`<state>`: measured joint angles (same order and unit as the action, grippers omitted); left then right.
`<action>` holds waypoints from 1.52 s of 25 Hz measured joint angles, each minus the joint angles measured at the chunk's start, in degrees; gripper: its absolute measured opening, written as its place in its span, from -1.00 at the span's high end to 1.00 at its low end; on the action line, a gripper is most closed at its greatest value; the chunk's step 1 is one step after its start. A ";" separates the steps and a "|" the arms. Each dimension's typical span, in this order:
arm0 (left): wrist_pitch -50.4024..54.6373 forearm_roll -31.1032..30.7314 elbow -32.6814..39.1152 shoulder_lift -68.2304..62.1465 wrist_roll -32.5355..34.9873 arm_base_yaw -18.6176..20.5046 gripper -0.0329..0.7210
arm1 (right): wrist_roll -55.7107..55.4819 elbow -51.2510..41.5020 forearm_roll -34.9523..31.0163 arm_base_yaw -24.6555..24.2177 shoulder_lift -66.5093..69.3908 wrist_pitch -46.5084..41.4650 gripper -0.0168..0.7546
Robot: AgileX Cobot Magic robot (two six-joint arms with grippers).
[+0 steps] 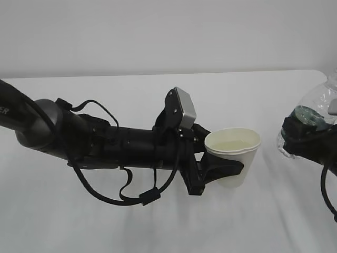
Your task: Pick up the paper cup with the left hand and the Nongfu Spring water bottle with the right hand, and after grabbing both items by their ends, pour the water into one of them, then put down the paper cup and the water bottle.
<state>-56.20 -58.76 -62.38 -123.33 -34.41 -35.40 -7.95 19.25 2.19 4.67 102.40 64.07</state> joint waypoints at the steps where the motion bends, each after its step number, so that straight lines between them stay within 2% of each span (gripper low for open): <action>1: -0.12 0.03 0.00 0.00 0.02 0.00 -0.18 | 0.13 0.66 -0.24 0.00 0.67 0.00 -0.11; 21: -0.44 0.25 0.00 0.00 0.14 0.00 -0.18 | 1.70 16.07 -0.47 0.00 15.22 0.03 -0.11; 38: -0.58 0.25 0.00 0.00 0.24 0.00 -0.18 | 1.80 21.84 -0.47 0.00 21.99 0.35 -0.11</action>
<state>-56.78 -58.51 -62.38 -123.33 -34.17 -35.40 -6.15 41.09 1.73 4.67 124.39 64.42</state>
